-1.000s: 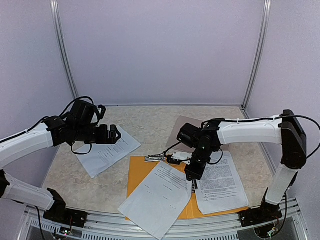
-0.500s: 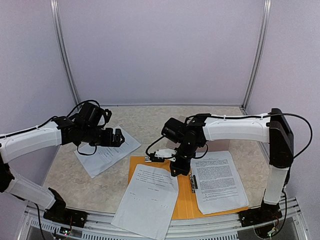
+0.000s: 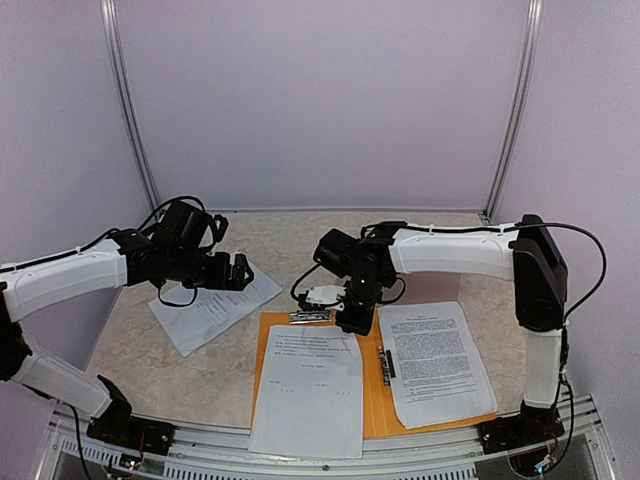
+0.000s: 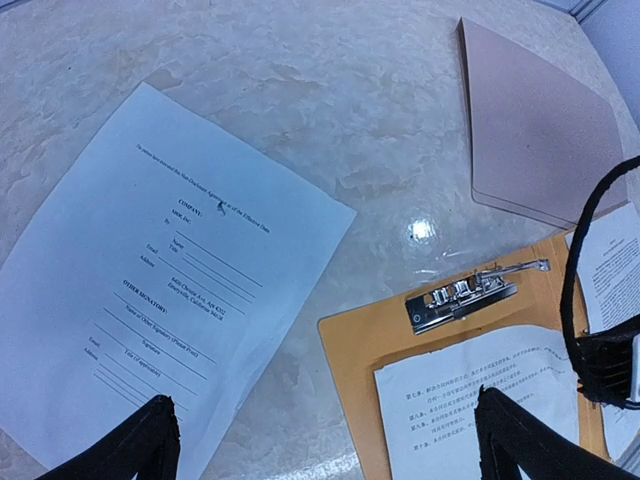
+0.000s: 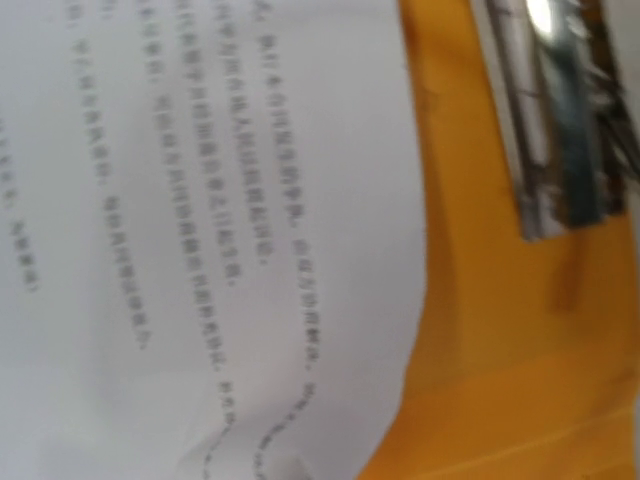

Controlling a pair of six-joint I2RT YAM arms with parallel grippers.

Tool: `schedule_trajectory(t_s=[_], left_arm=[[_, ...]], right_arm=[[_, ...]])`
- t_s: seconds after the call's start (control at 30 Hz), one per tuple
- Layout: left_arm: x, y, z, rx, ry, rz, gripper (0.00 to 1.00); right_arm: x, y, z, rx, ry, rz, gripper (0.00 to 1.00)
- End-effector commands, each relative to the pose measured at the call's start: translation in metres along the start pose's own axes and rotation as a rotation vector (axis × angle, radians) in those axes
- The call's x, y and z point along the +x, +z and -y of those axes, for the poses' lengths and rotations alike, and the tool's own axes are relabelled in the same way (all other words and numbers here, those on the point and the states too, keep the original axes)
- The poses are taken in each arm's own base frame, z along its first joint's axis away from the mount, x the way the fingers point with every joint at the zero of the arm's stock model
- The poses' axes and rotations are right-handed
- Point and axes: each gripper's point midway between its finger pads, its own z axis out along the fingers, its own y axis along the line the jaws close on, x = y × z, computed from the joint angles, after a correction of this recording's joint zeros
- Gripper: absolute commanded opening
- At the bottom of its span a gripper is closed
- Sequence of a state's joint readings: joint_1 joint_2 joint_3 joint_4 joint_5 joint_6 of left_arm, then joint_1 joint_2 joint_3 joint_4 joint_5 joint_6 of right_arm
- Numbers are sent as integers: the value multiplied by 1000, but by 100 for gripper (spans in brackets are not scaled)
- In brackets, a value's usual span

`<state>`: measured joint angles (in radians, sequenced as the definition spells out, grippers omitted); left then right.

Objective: Put the files into the folder
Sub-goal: Insert the spring clip onto the folder.

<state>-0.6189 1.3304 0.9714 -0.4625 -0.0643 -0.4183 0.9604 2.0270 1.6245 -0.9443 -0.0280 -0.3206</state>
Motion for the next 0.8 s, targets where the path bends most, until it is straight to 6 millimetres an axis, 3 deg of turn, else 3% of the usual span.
schedule_trajectory(t_s=[0.0,0.5,0.77], left_arm=[[-5,1,8,17,18,7,99],[-1,5,6,8,12,-10,99],[1,7,6,7,13,-17,99]], right_arm=[[6,6,19,44,27,-27,0],[5,20,36,66,72,38,0],[2,18,51,94,146,89,0]])
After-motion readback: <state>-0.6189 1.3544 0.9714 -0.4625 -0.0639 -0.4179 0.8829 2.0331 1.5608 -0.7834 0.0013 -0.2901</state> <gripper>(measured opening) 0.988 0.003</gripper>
